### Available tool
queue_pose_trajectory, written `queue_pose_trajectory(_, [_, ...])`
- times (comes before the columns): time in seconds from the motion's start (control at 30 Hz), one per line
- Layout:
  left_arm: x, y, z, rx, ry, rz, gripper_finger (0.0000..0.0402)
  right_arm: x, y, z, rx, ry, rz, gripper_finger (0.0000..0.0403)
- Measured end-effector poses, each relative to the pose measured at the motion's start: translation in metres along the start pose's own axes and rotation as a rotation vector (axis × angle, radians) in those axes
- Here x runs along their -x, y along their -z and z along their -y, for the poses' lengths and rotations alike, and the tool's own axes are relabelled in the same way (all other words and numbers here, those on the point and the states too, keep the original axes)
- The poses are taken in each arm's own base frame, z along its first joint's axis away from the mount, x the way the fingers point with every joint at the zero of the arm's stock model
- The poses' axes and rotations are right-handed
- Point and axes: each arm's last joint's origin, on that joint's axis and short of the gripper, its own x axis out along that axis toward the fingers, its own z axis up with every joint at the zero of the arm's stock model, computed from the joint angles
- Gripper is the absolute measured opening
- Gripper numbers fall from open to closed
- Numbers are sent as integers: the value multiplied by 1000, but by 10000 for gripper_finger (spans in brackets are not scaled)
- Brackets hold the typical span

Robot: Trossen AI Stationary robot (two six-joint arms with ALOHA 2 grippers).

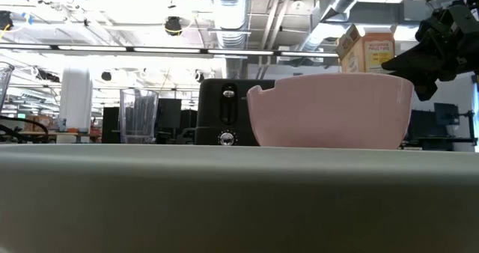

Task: Arrange a breakfast setting
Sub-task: Put the red apple on the gray plate

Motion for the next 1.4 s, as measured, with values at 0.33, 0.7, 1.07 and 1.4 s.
queue_pose_trajectory(0.33, [-20, 5, -10, -49, 3, -22, 348, 0, 0, 0, 0, 0, 0, 208])
queue_pose_trajectory(0.7, [-38, 10, -14, -49, 74, -18, 348, 0, 0, 0, 0, 0, 0, 208])
queue_pose_trajectory(1.07, [-52, 16, -19, -34, 108, -8, 348, 0, 0, 0, 0, 0, 0, 208])
queue_pose_trajectory(1.4, [-55, 17, -20, -30, 114, 0, 348, 0, 0, 0, 0, 0, 0, 208])
